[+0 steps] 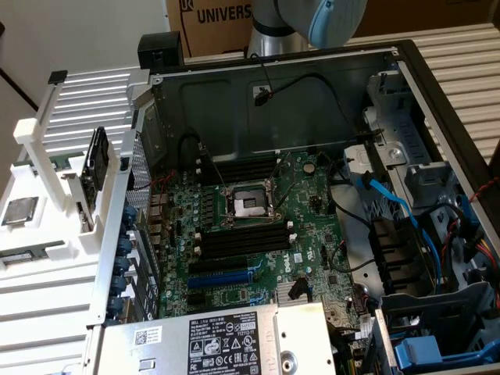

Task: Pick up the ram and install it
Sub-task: 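Reach for the ram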

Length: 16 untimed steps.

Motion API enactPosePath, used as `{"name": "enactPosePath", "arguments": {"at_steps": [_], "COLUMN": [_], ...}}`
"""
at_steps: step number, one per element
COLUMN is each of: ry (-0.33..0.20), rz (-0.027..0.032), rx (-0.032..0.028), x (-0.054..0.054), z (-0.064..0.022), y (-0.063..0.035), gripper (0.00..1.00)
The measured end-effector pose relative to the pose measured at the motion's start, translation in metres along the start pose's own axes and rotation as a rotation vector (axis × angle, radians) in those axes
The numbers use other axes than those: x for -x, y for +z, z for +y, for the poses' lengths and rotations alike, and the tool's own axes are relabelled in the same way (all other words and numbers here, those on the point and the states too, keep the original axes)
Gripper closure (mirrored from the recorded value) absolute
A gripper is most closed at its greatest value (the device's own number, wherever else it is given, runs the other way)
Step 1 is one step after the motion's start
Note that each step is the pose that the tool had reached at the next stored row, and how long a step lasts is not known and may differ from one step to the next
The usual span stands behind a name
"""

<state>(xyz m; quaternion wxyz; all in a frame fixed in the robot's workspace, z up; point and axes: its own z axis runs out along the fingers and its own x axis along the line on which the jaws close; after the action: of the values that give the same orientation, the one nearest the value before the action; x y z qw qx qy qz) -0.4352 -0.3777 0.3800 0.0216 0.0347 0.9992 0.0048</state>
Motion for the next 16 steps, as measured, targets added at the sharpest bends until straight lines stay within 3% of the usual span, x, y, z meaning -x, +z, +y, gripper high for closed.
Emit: {"name": "enactPosePath", "arguments": {"at_steps": [3, 4, 9, 12, 16], "ry": [0.000, 0.000, -0.001, -0.001, -0.001], "rz": [-0.0004, -0.0002, -0.0002, -0.0001, 0.0000], "rx": [-0.0046, -0.0064, -0.0099, -0.0127, -0.0148], "x": [-0.013, -0.022, -0.045, -0.067, -0.084], "z": [0.0060, 0.0100, 0.0197, 0.0295, 0.0376], "y": [0.0006, 0.0007, 0.0008, 0.0010, 0.0011], "gripper": [0.89, 0.89, 0.89, 0.89, 0.89]}}
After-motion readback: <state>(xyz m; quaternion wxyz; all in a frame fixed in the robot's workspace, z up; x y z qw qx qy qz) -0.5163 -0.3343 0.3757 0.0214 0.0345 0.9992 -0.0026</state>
